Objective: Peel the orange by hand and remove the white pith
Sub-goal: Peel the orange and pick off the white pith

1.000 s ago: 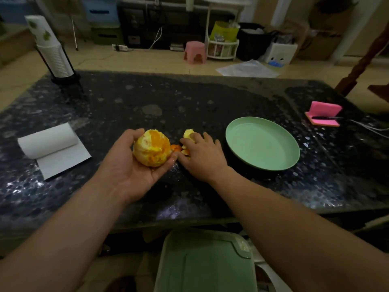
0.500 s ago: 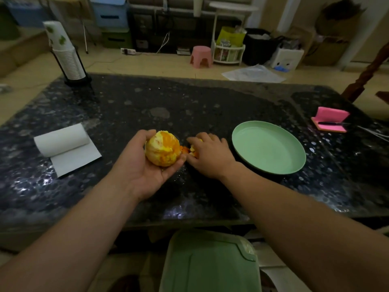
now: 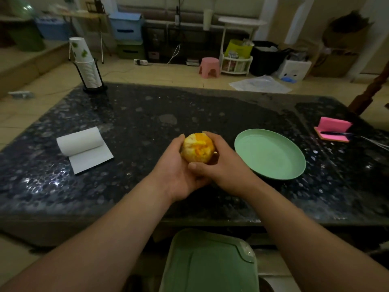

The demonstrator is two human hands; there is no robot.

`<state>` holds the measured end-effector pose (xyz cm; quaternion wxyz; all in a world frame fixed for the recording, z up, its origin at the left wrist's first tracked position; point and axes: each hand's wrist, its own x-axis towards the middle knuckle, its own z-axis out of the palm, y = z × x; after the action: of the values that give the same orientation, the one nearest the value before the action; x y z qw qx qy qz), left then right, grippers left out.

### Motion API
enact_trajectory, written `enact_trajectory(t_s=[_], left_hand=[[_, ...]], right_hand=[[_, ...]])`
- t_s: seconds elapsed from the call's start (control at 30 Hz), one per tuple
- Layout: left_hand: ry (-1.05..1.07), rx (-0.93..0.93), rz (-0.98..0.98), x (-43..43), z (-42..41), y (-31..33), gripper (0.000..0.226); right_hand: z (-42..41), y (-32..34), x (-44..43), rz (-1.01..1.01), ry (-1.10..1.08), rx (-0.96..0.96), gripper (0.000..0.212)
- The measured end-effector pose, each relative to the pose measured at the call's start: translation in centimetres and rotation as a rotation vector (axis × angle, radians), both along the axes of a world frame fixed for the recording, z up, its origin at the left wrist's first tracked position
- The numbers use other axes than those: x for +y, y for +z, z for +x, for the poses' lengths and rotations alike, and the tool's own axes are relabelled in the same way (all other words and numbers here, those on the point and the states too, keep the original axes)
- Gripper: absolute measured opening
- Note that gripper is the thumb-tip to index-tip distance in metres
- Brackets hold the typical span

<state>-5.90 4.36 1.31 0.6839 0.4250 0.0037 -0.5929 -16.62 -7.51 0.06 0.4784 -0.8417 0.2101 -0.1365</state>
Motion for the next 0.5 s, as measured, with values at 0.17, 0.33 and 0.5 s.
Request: enact_trajectory(t_s=[0.17, 0.33, 0.5], left_hand=[[-0.045, -0.261, 0.019, -0.2, -0.4, 0.3, 0.073], [0.033, -0.509, 0.011, -0.2, 0.1, 0.1, 0.040], [0.003, -0.407, -0.052, 0.3, 1.4, 0.1, 0.038]], right_hand=[[-0.8, 0.5, -0.4, 0.021, -0.051, -0.079, 0.073], [-0.8, 0.0, -1.1, -0.049, -0.083, -0.084, 0.079], [-0.5, -0.2, -1.2, -0.208, -0.091, -0.066, 0.094]])
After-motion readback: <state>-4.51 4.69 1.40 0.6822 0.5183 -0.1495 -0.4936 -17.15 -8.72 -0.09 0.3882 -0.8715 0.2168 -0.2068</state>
